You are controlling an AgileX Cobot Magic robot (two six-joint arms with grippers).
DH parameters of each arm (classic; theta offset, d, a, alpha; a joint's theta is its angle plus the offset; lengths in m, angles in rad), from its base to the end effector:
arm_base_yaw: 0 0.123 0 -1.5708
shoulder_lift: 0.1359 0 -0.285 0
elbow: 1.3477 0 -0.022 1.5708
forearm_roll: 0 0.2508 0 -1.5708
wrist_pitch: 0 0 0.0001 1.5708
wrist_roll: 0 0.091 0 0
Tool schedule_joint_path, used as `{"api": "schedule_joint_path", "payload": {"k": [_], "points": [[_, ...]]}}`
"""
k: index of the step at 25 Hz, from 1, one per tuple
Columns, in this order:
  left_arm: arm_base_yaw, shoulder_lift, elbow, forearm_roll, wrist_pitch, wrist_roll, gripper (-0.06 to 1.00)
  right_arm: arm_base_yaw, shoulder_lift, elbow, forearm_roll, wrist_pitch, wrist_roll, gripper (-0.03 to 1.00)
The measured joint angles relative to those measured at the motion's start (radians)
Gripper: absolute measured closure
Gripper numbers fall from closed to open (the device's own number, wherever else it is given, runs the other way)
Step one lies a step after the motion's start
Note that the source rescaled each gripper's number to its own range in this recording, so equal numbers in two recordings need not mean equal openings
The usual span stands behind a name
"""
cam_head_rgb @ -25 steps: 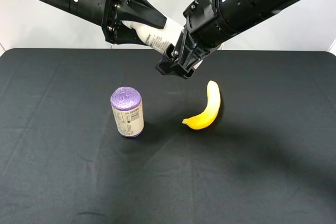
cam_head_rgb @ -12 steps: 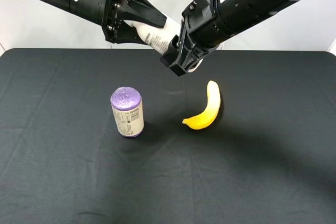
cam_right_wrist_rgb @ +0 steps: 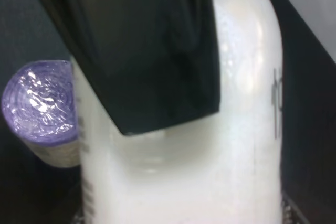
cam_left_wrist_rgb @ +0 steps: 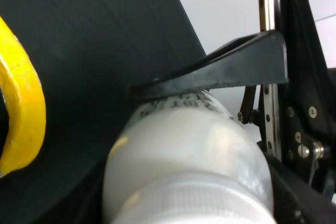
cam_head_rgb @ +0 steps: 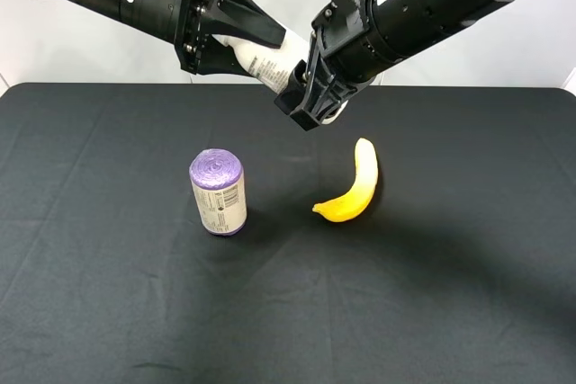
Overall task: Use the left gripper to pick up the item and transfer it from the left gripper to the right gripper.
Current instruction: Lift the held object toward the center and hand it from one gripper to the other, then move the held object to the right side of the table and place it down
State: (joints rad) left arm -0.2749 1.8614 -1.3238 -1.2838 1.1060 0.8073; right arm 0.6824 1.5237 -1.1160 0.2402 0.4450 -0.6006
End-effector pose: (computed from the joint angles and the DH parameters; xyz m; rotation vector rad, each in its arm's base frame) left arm 0.3444 -0.1782 0.2546 0.5348 2.3679 -1.4870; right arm 0.2550 0.2192 0.2867 -1.2306 1.9852 0.2692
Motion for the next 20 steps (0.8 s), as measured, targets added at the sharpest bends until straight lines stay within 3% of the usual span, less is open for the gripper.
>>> {"api": "schedule_joint_path", "payload": {"k": [2,3,5,7,8,12,20], "points": [[0.000,0.000,0.000,0.000,0.000,0.000,0.90,0.000,0.000,0.000,0.000,0.000,0.000,0.81],[0.000,0.000,0.000,-0.008,0.008,0.000,0.77,0.000,0.000,0.000,0.000,0.001,0.002,0.81],[0.000,-0.001,-0.001,-0.023,0.021,0.000,0.32,0.000,0.003,0.000,-0.002,0.005,0.004,0.81],[0.000,-0.002,-0.001,-0.028,0.028,0.000,0.10,0.000,0.005,0.000,-0.003,0.006,0.010,0.81],[0.000,-0.002,-0.001,-0.028,0.028,0.000,0.04,0.000,0.005,0.000,-0.003,0.008,0.012,0.81],[0.000,-0.002,-0.001,-0.029,0.039,0.000,-0.04,0.000,0.005,0.000,-0.003,0.008,0.021,0.81],[0.034,-0.003,-0.001,-0.020,0.050,0.000,-0.05,0.000,0.005,0.000,-0.003,0.008,0.026,0.81]]}}
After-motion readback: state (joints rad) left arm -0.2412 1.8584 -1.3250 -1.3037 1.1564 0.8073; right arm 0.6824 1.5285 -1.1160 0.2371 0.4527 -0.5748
